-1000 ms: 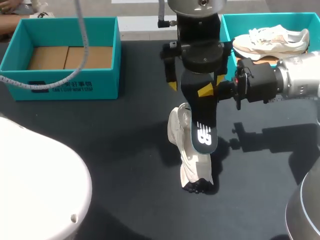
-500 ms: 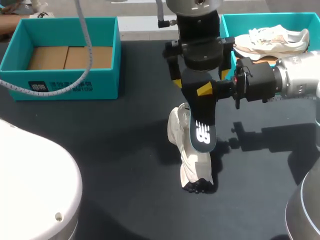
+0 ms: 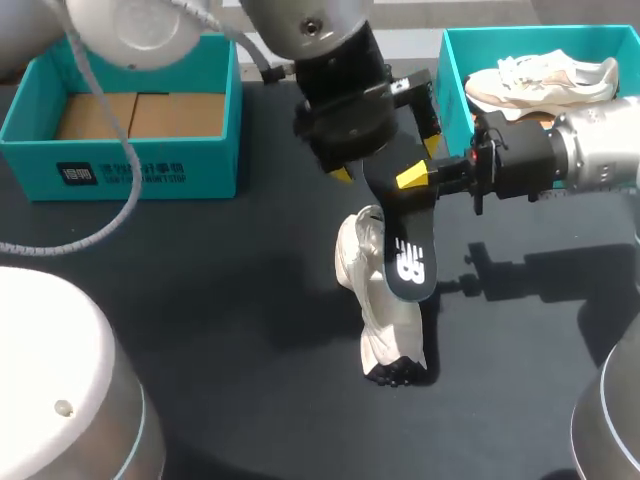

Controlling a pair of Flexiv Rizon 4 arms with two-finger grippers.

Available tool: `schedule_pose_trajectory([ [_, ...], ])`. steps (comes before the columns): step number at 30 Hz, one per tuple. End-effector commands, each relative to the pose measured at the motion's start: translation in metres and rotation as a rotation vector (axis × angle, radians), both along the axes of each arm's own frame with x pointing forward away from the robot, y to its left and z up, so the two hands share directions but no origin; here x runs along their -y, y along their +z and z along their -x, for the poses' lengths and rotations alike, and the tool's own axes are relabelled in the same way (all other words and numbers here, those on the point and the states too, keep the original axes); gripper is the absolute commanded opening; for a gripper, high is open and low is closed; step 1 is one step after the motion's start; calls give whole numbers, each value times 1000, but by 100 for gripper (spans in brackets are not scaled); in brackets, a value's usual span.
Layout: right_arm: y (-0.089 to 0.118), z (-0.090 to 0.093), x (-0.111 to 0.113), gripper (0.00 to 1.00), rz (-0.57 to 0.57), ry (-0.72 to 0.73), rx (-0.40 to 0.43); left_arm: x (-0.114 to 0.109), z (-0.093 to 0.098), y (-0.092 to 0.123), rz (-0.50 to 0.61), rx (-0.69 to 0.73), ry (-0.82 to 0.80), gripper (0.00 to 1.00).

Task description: Take the shoe out of the shoebox, open the shoe tongue, remove and reinsert the insole, then place the shoe into the shoebox

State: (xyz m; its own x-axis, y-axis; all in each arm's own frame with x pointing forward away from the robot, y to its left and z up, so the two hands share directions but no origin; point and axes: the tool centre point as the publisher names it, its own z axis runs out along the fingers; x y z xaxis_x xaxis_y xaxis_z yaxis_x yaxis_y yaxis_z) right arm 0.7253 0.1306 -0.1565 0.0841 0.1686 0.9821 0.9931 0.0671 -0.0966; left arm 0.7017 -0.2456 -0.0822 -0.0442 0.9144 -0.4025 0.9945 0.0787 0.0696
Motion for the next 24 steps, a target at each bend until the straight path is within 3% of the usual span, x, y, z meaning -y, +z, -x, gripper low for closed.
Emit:
schedule_pose_trajectory([
  [1,1,-2,3,0,5,6,-3,-29,5,-15,607,77,-78,100],
  [17,4,1,14,0,6,4,-8,-47,11,-23,895,106,-59,100],
  [24,4,2,17,0,5,-2,-7,-51,11,-23,924,121,-111,100],
])
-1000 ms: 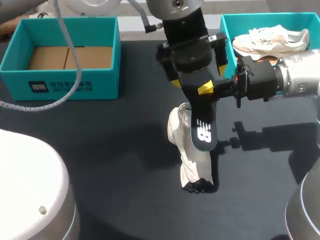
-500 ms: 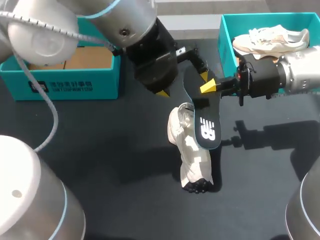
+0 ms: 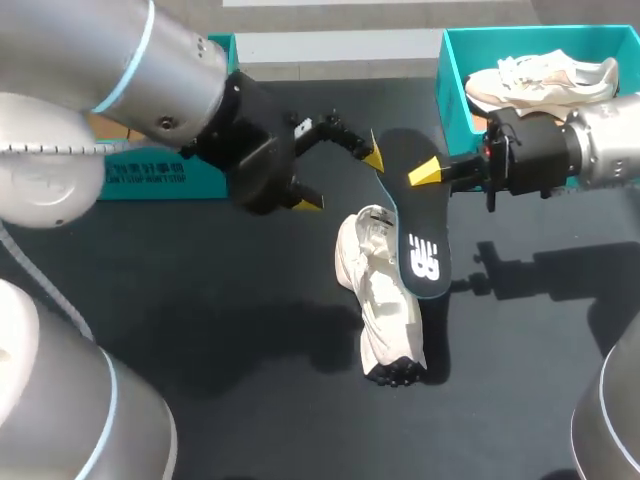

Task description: Take the shoe out of the shoebox, open the shoe tongue, remove and reinsert the insole, then place the shoe into the shoebox

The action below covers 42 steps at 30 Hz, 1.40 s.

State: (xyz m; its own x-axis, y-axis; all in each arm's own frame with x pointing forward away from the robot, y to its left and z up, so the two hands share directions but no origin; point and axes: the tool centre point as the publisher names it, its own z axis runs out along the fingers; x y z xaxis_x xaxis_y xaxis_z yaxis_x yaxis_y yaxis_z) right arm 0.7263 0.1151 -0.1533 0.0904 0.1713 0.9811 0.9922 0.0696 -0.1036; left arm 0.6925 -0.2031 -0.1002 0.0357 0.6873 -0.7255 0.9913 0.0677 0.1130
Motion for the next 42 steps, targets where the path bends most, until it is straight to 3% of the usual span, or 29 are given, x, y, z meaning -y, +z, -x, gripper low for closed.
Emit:
schedule_pose_trajectory([
  [1,1,3,1,0,2,-5,0,-9,1,-5,523,57,-78,100],
  [24,-1,9,1,0,-55,-35,15,-10,0,-4,517,55,-77,100],
  [32,7,12,-5,0,-56,-33,17,-8,-11,-29,598,45,-39,100],
  [42,18,27,-23,0,-63,-20,14,5,-23,-38,657,58,-21,100],
])
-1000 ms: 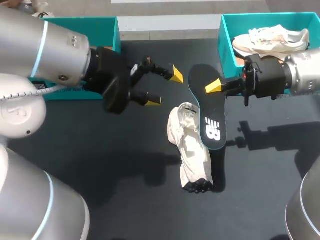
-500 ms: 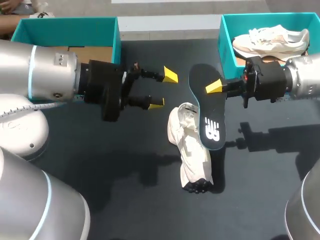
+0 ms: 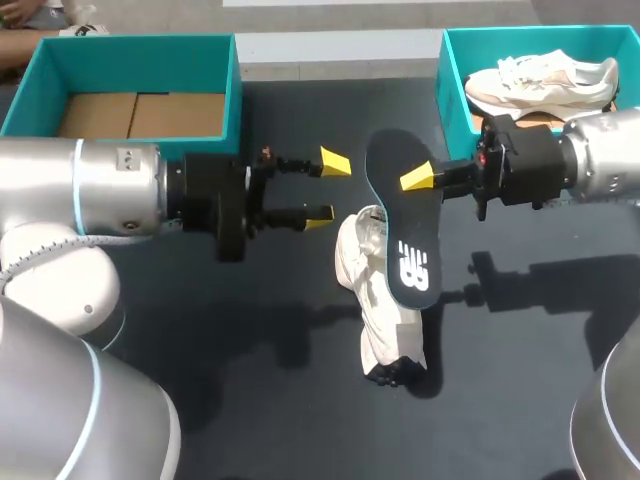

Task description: Take the shoe out of the shoebox, open the shoe tongue, remove and reinsert the insole, then place the shoe into the shoebox

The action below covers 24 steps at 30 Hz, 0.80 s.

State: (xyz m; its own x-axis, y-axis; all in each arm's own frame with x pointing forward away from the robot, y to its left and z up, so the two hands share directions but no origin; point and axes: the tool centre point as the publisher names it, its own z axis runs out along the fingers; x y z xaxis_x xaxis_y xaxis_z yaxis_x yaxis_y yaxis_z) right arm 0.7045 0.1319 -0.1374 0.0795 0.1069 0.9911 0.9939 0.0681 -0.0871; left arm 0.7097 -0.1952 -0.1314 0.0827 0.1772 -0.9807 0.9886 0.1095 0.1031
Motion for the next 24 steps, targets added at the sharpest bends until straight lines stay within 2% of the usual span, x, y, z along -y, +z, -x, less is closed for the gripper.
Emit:
schedule_pose_trajectory([
  [1,2,5,-8,0,-2,-13,6,14,-7,-7,90,9,6,100],
  [2,3,6,-10,0,-5,-13,6,17,-9,-6,118,-6,15,99],
  [6,3,7,-14,0,-13,-8,12,24,-15,-7,152,-26,32,81],
  [8,3,6,-16,0,-17,-8,19,27,-18,-7,173,-43,41,63],
  [12,5,5,-18,0,-16,-4,26,32,-22,-9,179,-58,39,51],
  [24,5,3,-24,0,-18,10,29,45,-37,-12,192,-62,53,44],
])
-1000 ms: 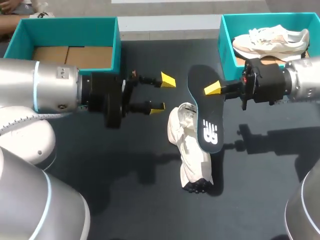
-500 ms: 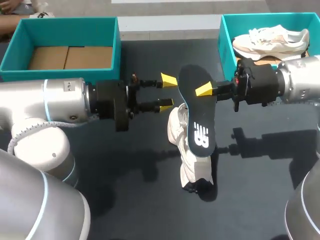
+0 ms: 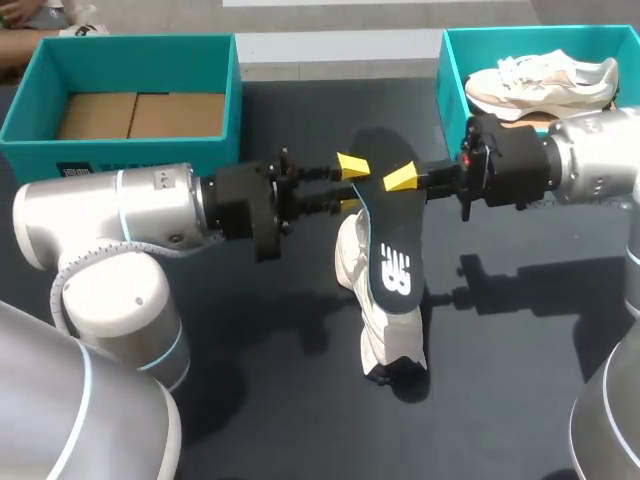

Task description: Take the shoe out of the shoebox, open the shoe tongue, remove and reinsert the insole, then place the shoe into the shoebox

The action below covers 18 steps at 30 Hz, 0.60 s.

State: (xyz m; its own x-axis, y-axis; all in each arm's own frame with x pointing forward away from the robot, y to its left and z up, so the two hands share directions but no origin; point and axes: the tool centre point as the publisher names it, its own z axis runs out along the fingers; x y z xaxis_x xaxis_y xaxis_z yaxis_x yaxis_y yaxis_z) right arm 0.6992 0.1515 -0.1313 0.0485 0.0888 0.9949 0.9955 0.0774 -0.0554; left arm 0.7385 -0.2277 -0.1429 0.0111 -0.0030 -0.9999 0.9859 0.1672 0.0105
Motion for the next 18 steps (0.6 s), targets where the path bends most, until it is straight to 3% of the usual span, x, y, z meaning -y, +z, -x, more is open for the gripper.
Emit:
schedule_pose_trajectory([
  [1,-1,-2,-5,0,1,1,-1,13,-9,0,10,6,7,42],
  [7,-2,-1,-8,0,-2,2,-4,21,-12,1,16,2,5,40],
  [18,-4,-3,-10,0,-7,-1,-2,33,-14,-4,21,-16,4,24],
])
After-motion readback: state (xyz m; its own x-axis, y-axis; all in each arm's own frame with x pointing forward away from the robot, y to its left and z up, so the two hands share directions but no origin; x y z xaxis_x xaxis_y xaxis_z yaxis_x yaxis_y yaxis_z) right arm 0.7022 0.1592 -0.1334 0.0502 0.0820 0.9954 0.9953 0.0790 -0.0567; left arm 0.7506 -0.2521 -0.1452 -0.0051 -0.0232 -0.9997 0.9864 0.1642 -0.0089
